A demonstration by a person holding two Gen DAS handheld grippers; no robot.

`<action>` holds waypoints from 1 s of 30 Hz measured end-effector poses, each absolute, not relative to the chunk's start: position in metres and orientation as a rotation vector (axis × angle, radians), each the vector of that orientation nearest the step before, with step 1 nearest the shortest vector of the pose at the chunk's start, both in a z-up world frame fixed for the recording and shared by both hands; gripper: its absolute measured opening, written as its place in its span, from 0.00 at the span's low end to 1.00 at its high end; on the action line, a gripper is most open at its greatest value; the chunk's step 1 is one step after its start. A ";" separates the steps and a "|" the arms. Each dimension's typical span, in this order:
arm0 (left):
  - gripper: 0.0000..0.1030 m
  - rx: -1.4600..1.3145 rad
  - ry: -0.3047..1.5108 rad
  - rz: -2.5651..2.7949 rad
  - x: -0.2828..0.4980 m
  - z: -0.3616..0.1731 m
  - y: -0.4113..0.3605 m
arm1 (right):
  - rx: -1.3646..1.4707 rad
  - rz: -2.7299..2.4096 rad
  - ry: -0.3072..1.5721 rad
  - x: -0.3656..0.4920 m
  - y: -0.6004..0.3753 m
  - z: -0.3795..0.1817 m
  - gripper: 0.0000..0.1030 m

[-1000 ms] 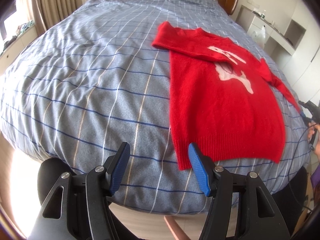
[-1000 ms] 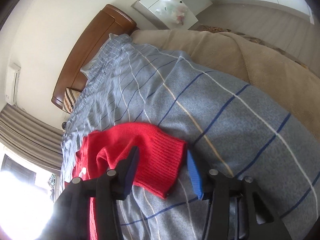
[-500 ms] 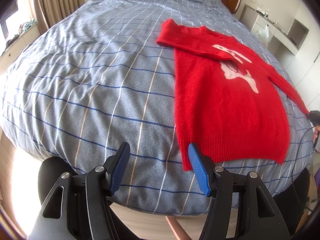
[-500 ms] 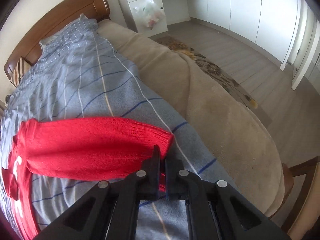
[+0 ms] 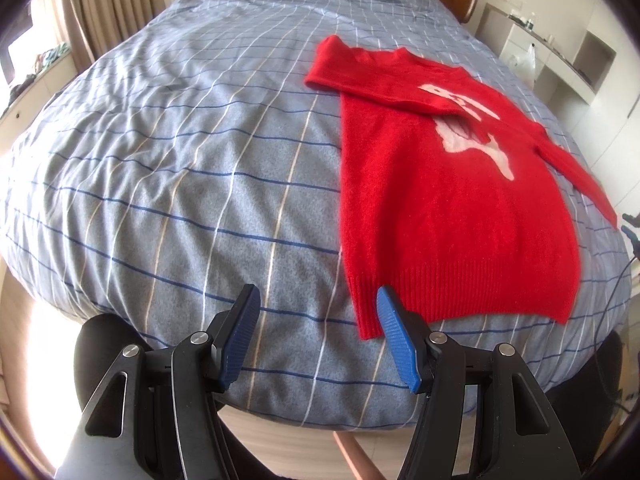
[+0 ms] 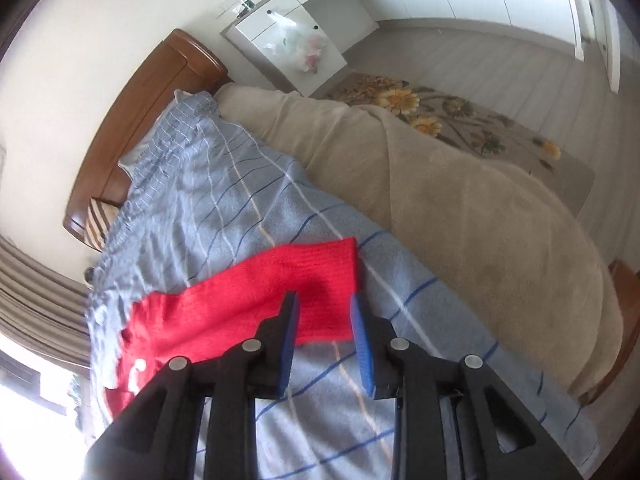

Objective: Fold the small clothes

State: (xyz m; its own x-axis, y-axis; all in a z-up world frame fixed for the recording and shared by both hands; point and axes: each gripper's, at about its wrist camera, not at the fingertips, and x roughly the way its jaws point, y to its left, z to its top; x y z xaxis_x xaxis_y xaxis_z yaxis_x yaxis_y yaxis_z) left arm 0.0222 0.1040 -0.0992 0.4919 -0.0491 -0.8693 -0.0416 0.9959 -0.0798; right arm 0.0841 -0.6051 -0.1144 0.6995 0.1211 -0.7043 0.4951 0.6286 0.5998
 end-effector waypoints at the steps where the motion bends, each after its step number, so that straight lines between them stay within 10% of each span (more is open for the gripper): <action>1: 0.61 -0.090 1.060 -0.012 0.023 -0.100 0.101 | 0.942 -0.216 0.796 0.081 -0.601 -0.119 0.26; 6: 0.61 -0.085 1.061 -0.028 0.027 -0.097 0.093 | 1.093 -0.224 0.803 0.091 -0.587 -0.156 0.26; 8: 0.61 -0.084 1.051 -0.019 0.026 -0.093 0.096 | 1.093 -0.267 0.753 0.093 -0.587 -0.160 0.02; 21: 0.62 -0.035 1.032 0.019 0.028 -0.086 0.106 | 0.879 -0.425 0.749 0.082 -0.580 -0.151 0.03; 30: 0.81 0.242 0.769 -0.135 0.088 -0.015 0.040 | 0.487 -0.500 0.714 0.036 -0.523 -0.100 0.50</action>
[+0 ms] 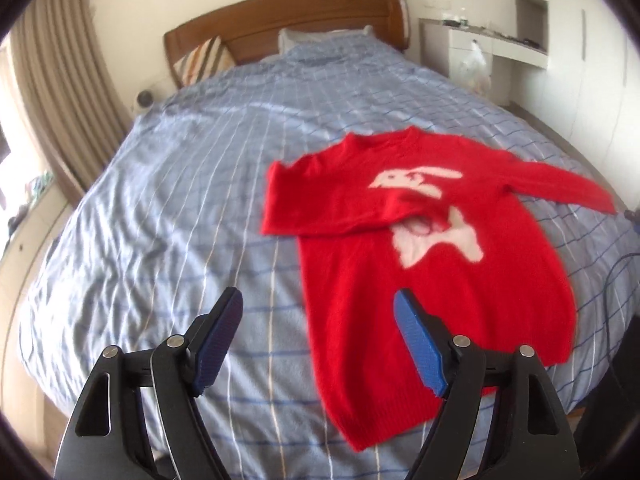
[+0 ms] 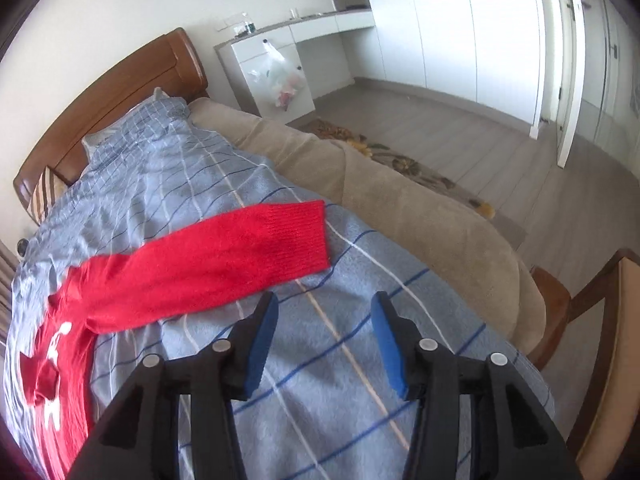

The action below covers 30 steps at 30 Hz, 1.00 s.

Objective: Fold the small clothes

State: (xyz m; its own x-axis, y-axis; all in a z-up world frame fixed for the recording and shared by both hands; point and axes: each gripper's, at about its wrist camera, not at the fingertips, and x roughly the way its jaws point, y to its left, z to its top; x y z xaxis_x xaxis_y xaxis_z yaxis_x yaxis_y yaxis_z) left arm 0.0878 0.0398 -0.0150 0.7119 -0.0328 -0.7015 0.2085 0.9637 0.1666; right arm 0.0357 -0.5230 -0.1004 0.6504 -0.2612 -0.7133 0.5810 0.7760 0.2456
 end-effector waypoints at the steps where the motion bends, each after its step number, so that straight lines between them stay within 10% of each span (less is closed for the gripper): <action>1: 0.81 0.302 0.736 -0.168 0.098 -0.014 0.024 | 0.479 -0.477 0.698 0.029 -0.514 -0.098 0.52; 14: 0.75 0.935 0.808 -0.443 0.205 -0.117 -0.100 | 0.394 -0.201 0.661 -0.007 -0.383 -0.122 0.53; 18: 0.53 1.014 0.817 -0.449 0.215 -0.137 -0.113 | 0.374 -0.153 0.677 -0.008 -0.367 -0.129 0.53; 21: 0.05 0.911 0.899 -0.455 0.231 -0.134 -0.114 | 0.351 -0.138 0.663 -0.008 -0.362 -0.128 0.53; 30: 0.03 0.029 0.844 -0.160 0.270 -0.024 0.069 | 0.360 -0.165 0.629 -0.010 -0.365 -0.129 0.56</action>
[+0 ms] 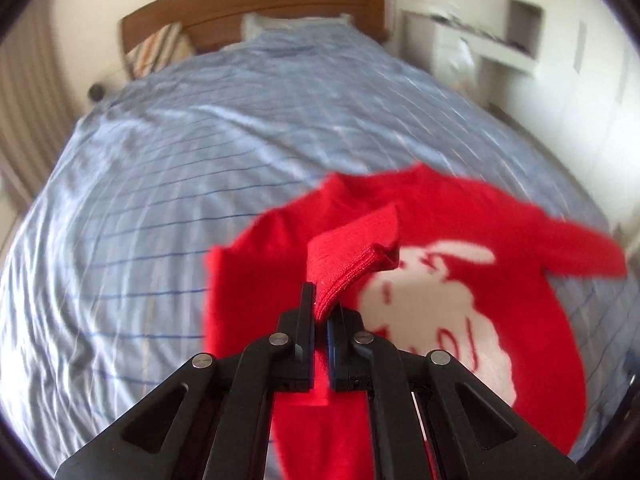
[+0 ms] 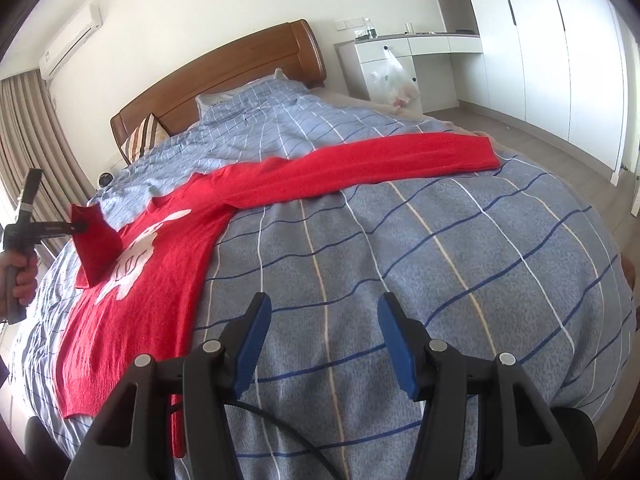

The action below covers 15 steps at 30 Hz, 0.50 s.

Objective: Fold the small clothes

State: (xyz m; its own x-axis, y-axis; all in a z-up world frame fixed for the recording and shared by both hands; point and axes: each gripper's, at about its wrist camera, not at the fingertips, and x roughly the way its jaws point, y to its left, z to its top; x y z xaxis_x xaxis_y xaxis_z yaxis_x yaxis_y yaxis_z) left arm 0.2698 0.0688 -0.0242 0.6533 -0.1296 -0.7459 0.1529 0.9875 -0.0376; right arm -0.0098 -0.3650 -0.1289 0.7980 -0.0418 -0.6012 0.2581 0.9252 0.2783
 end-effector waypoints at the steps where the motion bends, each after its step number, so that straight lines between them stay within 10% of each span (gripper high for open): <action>1: 0.03 -0.069 0.837 -0.086 0.273 -0.020 0.106 | 0.355 -0.167 0.623 -0.011 -0.364 -0.128 0.59; 15: 0.03 -0.502 0.874 0.564 0.216 -0.118 0.341 | 0.283 -0.119 0.687 0.005 -0.341 -0.141 0.60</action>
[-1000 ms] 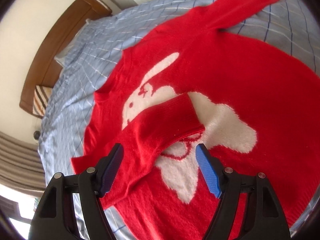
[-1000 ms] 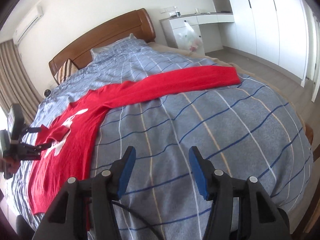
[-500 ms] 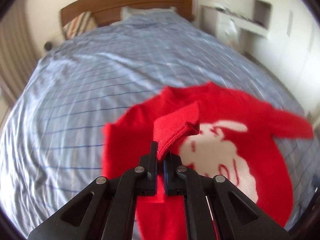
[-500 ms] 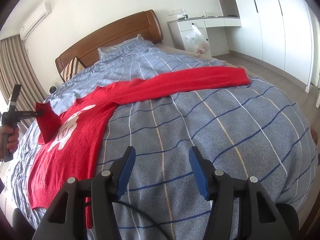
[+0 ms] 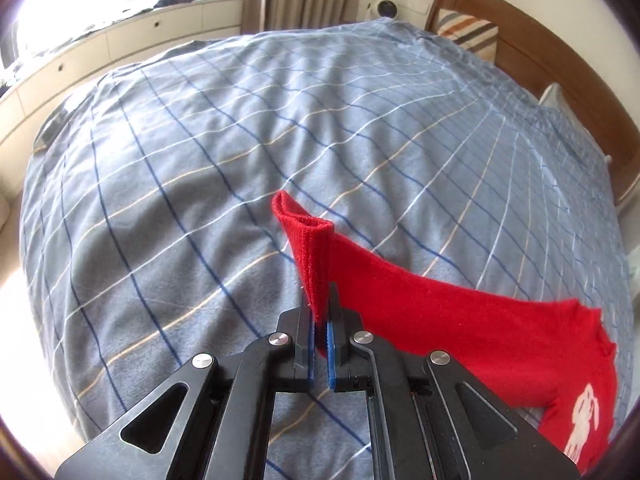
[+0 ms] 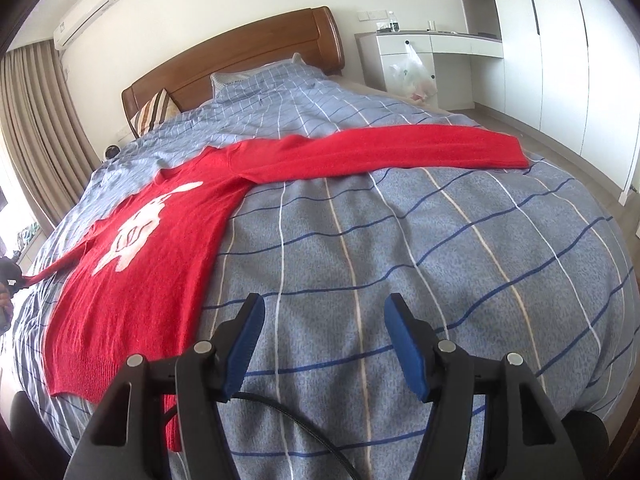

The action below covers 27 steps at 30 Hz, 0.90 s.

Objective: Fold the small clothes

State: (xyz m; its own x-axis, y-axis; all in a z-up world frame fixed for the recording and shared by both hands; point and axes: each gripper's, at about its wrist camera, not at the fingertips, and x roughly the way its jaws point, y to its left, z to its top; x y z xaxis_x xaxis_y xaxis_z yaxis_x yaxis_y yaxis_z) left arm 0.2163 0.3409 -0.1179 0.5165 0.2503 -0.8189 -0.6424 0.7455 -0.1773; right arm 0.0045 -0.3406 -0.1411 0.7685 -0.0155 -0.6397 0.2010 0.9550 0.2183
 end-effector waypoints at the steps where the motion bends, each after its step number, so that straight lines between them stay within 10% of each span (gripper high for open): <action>1: 0.03 -0.506 0.879 0.567 0.214 -0.123 0.343 | 0.279 -0.119 0.690 0.005 -0.339 -0.142 0.60; 27: 0.03 -0.568 0.912 0.544 0.200 -0.166 0.358 | 0.256 -0.118 0.719 0.010 -0.331 -0.149 0.60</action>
